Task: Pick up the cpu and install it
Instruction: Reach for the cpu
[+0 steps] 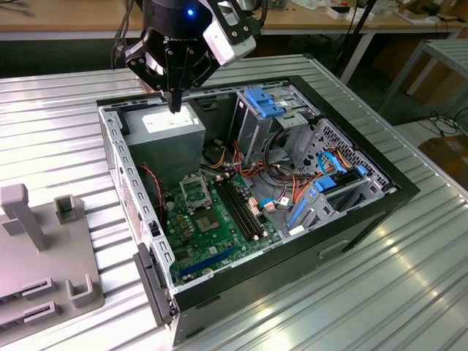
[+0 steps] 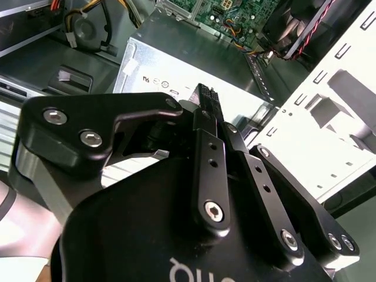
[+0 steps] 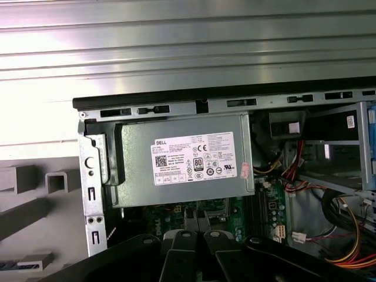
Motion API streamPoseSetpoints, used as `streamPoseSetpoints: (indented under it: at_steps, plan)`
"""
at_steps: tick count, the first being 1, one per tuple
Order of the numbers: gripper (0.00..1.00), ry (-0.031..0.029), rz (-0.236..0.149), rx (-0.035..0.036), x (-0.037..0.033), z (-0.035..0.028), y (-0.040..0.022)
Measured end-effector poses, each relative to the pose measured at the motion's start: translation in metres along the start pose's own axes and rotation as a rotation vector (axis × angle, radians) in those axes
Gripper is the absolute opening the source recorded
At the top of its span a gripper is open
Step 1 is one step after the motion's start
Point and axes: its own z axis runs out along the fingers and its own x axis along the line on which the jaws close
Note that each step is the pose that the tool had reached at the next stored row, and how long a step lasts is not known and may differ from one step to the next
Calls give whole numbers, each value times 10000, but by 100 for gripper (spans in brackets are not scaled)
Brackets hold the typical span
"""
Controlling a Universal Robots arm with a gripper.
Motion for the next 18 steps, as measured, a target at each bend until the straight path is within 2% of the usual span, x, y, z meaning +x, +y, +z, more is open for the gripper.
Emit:
streamPoseSetpoints:
  at_steps: [18]
  plan:
    - [11, 3, 0, 0, 54, -1, -4]
